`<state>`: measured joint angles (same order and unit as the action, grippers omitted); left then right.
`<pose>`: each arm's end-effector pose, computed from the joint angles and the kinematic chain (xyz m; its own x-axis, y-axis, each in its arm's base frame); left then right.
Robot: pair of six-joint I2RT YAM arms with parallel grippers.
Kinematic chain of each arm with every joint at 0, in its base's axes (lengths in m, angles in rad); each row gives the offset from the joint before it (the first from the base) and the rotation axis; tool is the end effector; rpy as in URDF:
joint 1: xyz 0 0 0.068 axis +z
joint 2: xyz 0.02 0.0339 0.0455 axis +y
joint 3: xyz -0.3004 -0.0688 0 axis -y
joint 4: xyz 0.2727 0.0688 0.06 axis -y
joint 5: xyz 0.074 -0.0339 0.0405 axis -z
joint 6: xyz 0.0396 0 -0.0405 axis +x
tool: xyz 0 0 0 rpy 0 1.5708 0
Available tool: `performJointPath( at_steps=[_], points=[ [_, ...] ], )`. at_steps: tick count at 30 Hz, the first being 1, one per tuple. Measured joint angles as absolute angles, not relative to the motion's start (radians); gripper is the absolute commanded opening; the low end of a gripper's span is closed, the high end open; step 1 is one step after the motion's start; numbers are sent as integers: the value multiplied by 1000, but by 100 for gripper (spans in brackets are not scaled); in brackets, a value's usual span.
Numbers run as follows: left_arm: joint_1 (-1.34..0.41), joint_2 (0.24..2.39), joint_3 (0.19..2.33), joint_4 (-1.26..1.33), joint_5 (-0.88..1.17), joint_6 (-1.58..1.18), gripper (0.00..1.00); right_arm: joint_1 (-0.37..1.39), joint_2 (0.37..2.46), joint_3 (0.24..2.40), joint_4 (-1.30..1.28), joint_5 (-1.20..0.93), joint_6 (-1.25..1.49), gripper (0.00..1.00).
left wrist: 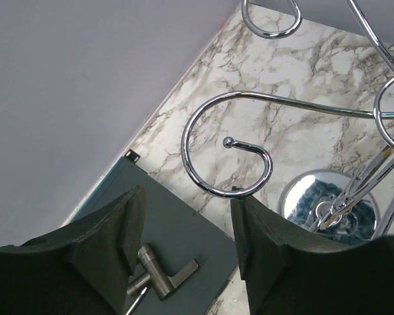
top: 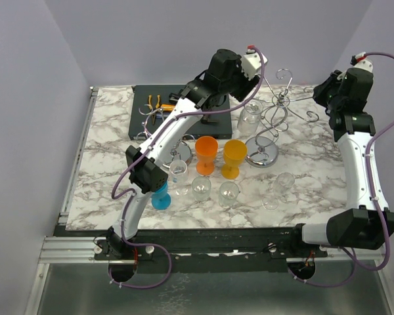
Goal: Place the wine glass upside down on the wine glass rack
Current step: Adjust the wine rack at the center of the board.
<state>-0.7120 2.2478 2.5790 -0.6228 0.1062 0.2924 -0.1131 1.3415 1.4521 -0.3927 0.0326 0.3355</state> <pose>0.4175 -0.3659 0.4605 0.0010 0.3777 -0.9259 0.7584 0.6032 0.2469 0.3230 -0.0380 0.4642 -0.2138 0.3555 -0.9099 0.2269 0.9240 0.3077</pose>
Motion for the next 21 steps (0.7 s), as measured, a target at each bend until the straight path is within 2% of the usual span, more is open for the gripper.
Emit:
performJointPath(
  at_steps=[3,8,10,13,18,21],
  points=[
    [-712,2257,2581,-606,94,297,68,-113,1340,1452,-393,41,327,27],
    [-711,2257,2580,-591,76,301,80,-113,1340,1454,-402,48,310,33],
    [-711,2255,2577,-586,72,302,85,-113,1341,1461,-411,48,307,41],
    [-711,2217,2523,-571,63,305,97,-113,1341,1477,-426,48,301,54],
    [-711,2085,2402,-558,49,315,99,-112,1346,1539,-466,49,290,69],
    [-706,1989,2333,-547,38,315,99,-112,1351,1606,-487,49,279,72]
  ],
)
